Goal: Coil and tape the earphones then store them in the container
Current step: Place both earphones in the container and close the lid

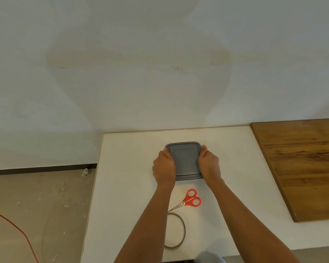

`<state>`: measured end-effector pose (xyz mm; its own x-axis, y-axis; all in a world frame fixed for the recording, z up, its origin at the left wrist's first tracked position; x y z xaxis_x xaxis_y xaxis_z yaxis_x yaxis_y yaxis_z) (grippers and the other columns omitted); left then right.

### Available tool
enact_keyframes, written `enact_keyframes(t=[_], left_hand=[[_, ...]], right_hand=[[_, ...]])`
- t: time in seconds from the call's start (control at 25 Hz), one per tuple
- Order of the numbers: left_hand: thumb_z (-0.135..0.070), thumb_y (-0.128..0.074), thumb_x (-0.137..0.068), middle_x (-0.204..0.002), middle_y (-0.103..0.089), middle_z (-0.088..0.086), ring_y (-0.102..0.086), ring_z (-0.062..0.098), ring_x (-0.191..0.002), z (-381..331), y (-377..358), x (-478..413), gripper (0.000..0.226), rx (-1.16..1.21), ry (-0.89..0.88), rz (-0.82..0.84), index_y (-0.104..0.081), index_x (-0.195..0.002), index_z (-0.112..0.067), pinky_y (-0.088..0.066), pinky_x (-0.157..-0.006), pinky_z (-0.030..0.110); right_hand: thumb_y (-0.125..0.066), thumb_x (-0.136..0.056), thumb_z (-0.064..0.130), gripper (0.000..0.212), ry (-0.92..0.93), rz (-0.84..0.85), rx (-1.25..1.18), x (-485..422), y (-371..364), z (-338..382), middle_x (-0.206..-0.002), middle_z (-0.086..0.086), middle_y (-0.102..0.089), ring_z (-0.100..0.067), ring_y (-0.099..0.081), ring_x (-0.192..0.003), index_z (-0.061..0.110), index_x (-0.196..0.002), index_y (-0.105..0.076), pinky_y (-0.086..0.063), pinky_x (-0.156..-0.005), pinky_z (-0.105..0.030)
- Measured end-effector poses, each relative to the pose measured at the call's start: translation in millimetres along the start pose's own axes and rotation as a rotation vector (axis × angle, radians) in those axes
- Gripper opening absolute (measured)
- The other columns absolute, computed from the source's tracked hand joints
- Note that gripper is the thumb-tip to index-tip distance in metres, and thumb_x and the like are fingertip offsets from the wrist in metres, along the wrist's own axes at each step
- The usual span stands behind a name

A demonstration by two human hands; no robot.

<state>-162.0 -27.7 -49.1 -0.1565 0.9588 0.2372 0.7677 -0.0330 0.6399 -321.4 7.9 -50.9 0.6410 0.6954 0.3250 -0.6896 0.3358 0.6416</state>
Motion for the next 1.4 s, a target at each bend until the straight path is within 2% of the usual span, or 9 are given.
enact_keyframes(t=[0.16, 0.32, 0.64, 0.88, 1.0, 1.12, 1.24, 1.32, 1.4], left_hand=[[-0.034, -0.02, -0.105, -0.094, -0.069, 0.015, -0.064, 0.032, -0.086, -2, 3, 2, 0.05, -0.026, -0.001, 0.005, -0.063, -0.105, -0.007, -0.043, -0.069, 0.032], [-0.037, -0.019, -0.104, -0.099, -0.065, 0.013, -0.06, 0.031, -0.09, -10, 15, -8, 0.047, 0.058, 0.012, 0.12, -0.057, -0.111, -0.009, -0.041, -0.073, 0.033], [-0.025, -0.026, -0.104, -0.076, -0.053, 0.011, -0.051, 0.027, -0.069, -9, 20, -61, 0.03, 0.078, -0.126, 0.112, -0.042, -0.088, -0.006, -0.037, -0.06, 0.032], [-0.027, -0.025, -0.104, -0.078, -0.054, 0.012, -0.05, 0.029, -0.072, -9, 28, -50, 0.031, 0.166, -0.047, 0.104, -0.042, -0.09, -0.005, -0.036, -0.061, 0.031], [-0.023, -0.029, -0.103, -0.084, -0.056, 0.013, -0.05, 0.025, -0.074, -8, 55, -24, 0.024, 0.332, 0.035, 0.065, -0.042, -0.097, -0.004, -0.039, -0.06, 0.031], [-0.025, -0.035, -0.101, -0.087, -0.059, 0.005, -0.054, 0.017, -0.074, 4, 74, 25, 0.025, 0.362, 0.036, 0.135, -0.047, -0.102, -0.003, -0.046, -0.071, 0.031], [-0.028, -0.041, -0.1, -0.089, -0.063, 0.004, -0.058, 0.013, -0.075, 18, 84, 70, 0.022, 0.264, 0.03, 0.181, -0.049, -0.099, -0.008, -0.046, -0.065, 0.025], [-0.029, -0.045, -0.099, -0.09, -0.064, 0.005, -0.058, 0.01, -0.074, 27, 85, 90, 0.021, 0.209, 0.04, 0.198, -0.049, -0.099, -0.009, -0.042, -0.06, 0.019], [-0.028, -0.046, -0.099, -0.091, -0.064, 0.005, -0.057, 0.008, -0.072, 36, 85, 104, 0.021, 0.158, 0.049, 0.218, -0.05, -0.099, -0.008, -0.039, -0.057, 0.017]], right_hand=[[-0.017, -0.102, 0.044, 0.058, -0.004, -0.012, 0.046, 3, -1, 0, -0.079, -0.01, -0.062, -0.026, -0.061, -0.076, 0.011, -0.081, -0.06, -0.051, -0.07, -0.035], [-0.022, -0.101, 0.043, 0.05, 0.079, 0.001, 0.041, -3, 10, 18, -0.087, -0.011, -0.064, -0.028, -0.061, -0.08, 0.009, -0.092, -0.058, -0.052, -0.074, -0.04], [-0.027, -0.103, 0.027, 0.028, 0.203, -0.016, 0.018, -26, -15, 39, -0.083, -0.013, -0.057, -0.021, -0.05, -0.068, 0.008, -0.092, -0.044, -0.044, -0.06, -0.038], [-0.029, -0.102, 0.033, 0.03, 0.146, -0.049, 0.025, -16, -3, 41, -0.087, -0.009, -0.06, -0.024, -0.057, -0.074, 0.01, -0.103, -0.048, -0.048, -0.064, -0.038], [-0.044, -0.097, 0.032, 0.021, 0.164, -0.131, -0.056, 16, 32, 24, -0.091, -0.002, -0.063, -0.018, -0.059, -0.074, 0.016, -0.108, -0.054, -0.05, -0.064, -0.033], [-0.065, -0.086, 0.029, 0.033, 0.591, 0.235, 0.168, 71, 34, -11, -0.12, 0.008, -0.059, -0.005, -0.053, -0.103, 0.027, -0.118, -0.06, -0.046, -0.089, -0.023], [-0.061, -0.089, 0.026, 0.054, 0.823, 0.586, 0.503, 103, 14, -52, -0.153, 0.008, -0.028, -0.006, -0.024, -0.139, 0.028, -0.14, -0.044, -0.025, -0.115, -0.027], [-0.049, -0.096, 0.024, 0.049, 0.804, 0.574, 0.58, 109, 11, -62, -0.155, 0.005, -0.028, -0.012, -0.022, -0.144, 0.03, -0.143, -0.039, -0.027, -0.116, -0.033], [-0.042, -0.1, 0.028, 0.041, 0.729, 0.451, 0.567, 114, 16, -63, -0.15, 0.003, -0.037, -0.015, -0.033, -0.138, 0.028, -0.141, -0.043, -0.033, -0.111, -0.03]])
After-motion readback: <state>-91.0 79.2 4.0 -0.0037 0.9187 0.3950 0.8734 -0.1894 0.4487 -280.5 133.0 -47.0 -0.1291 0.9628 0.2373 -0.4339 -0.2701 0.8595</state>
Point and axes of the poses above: each hand's wrist, its own x-axis away from the middle knuckle, its own y-axis out of the back of the hand, z = x × y, the point moved 4 cm from there along -x, towards the middle knuckle
